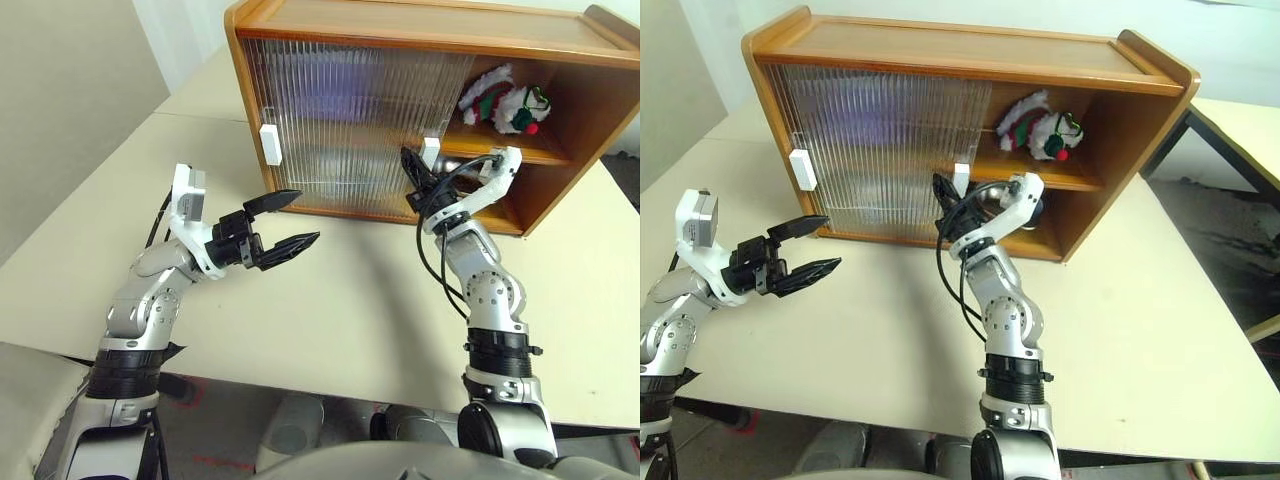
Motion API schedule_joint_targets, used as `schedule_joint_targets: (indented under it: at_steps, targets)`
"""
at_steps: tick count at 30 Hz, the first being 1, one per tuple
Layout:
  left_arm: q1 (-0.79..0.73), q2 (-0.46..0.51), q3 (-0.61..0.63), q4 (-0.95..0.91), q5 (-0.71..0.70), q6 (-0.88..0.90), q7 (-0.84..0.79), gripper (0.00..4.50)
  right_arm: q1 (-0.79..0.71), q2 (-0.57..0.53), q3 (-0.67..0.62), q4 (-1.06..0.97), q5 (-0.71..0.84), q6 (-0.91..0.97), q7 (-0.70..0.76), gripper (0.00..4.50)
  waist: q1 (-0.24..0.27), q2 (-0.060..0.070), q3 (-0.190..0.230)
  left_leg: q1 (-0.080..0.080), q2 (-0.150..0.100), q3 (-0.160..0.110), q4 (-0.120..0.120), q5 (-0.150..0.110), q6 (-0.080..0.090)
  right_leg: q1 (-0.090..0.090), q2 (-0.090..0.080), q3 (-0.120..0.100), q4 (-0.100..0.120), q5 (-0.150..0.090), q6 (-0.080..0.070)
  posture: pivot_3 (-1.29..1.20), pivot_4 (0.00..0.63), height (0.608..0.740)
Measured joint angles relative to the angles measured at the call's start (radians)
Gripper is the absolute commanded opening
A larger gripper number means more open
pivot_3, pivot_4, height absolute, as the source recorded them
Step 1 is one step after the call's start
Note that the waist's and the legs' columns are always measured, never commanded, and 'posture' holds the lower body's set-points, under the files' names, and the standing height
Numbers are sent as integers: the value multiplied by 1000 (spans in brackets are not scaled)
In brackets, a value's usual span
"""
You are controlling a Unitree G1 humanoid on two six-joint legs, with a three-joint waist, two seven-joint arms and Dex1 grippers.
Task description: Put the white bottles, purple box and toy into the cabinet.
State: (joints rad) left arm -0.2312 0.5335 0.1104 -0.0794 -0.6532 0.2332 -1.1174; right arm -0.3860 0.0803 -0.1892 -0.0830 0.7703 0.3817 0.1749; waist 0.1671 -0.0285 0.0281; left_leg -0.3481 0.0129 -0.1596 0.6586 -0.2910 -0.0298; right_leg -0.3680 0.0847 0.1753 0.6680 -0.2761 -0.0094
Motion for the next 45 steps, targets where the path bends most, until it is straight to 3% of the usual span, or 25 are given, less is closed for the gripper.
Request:
schedule_joint_targets:
  at_steps: [36, 45]
  targets:
    - [-42, -32, -8, 28, 32, -9, -18, 4500, 34, -97, -125, 14, -104, -217, -75, 37, -3, 0, 0, 0, 8, 2, 3, 3, 2, -1, 0, 0, -1, 6, 1, 201, 26, 740]
    - [-46, -32, -8, 38, 33, -9, -19, 4500, 34, -186, -200, 62, -104, -241, -62, 37, -4, 0, 0, 0, 8, 2, 3, 4, 3, -1, 0, 0, -1, 6, 7, 201, 22, 740]
